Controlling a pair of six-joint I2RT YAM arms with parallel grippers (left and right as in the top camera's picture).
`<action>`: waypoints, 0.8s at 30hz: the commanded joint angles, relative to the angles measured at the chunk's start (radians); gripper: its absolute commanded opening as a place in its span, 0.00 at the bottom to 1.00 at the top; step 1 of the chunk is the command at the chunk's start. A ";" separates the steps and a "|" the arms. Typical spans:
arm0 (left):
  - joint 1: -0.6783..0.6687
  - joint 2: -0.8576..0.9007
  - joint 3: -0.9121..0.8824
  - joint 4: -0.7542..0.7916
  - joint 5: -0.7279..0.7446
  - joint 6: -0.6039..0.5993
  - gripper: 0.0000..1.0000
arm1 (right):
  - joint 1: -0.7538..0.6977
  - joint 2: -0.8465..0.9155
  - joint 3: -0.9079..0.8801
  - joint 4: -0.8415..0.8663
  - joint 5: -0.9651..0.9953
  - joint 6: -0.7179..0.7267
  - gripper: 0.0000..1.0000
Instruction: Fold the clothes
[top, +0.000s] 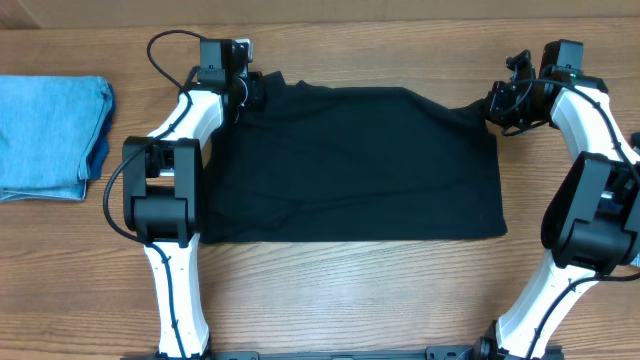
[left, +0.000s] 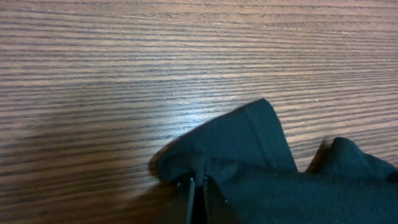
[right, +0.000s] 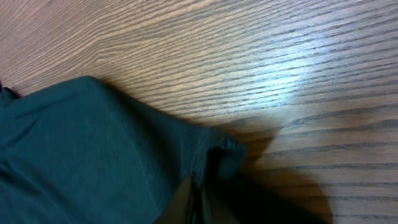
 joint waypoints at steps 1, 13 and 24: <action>0.010 0.025 0.071 0.001 0.018 -0.014 0.04 | 0.004 -0.040 0.004 0.002 -0.008 -0.004 0.05; 0.014 0.025 0.289 -0.093 0.077 -0.029 0.05 | 0.003 -0.040 0.004 0.002 -0.005 -0.005 0.05; 0.014 0.025 0.330 -0.259 0.111 0.010 0.04 | 0.003 -0.040 0.004 0.002 -0.005 -0.005 0.05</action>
